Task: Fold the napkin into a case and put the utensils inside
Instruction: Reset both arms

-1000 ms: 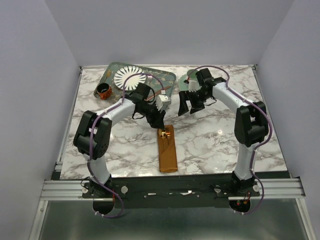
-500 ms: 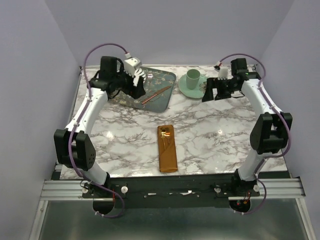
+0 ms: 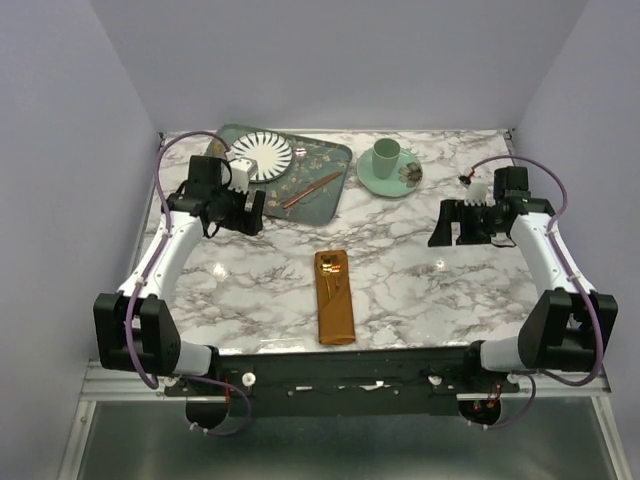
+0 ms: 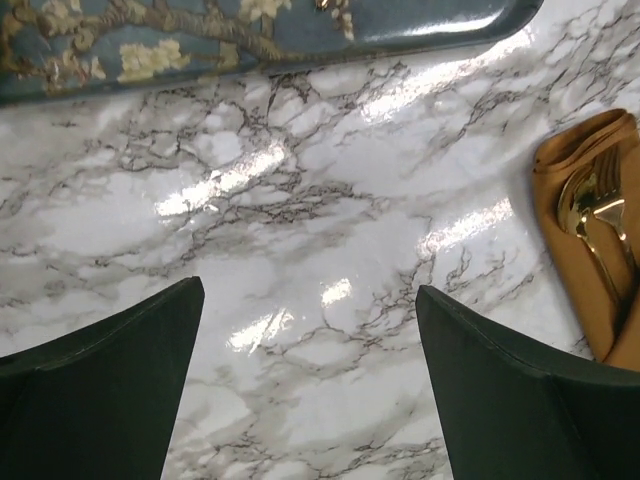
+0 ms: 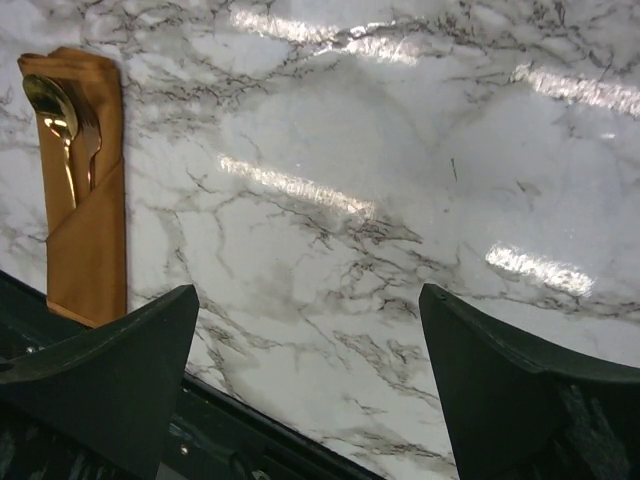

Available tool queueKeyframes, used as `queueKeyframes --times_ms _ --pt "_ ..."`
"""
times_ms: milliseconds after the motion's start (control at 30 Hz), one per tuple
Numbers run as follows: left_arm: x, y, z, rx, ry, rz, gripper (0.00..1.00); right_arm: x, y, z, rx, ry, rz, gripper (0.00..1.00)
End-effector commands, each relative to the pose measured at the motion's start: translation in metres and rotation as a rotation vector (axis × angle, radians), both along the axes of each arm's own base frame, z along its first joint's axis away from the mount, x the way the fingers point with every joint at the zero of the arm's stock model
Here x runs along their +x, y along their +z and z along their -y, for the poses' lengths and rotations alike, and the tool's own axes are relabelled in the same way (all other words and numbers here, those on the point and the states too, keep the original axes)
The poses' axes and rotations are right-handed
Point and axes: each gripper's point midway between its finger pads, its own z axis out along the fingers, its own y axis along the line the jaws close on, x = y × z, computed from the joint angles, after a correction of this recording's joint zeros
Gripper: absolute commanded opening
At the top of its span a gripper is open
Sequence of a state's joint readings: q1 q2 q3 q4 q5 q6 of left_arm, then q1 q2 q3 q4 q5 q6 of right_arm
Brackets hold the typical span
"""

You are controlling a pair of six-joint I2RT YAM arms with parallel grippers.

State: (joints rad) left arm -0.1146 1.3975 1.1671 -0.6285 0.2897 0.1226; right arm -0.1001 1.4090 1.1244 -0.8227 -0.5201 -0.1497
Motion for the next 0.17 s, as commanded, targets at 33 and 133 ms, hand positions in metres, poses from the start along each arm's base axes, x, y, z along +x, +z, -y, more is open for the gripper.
queueKeyframes --times_ms 33,133 --pt "-0.0082 -0.0006 -0.0013 0.058 0.058 0.05 0.99 -0.0173 -0.0033 0.0043 -0.04 -0.02 0.061 1.0" --pt "-0.0089 0.0047 0.0034 0.079 0.062 0.076 0.99 -0.023 0.003 0.0044 -0.046 -0.026 0.091 1.0"
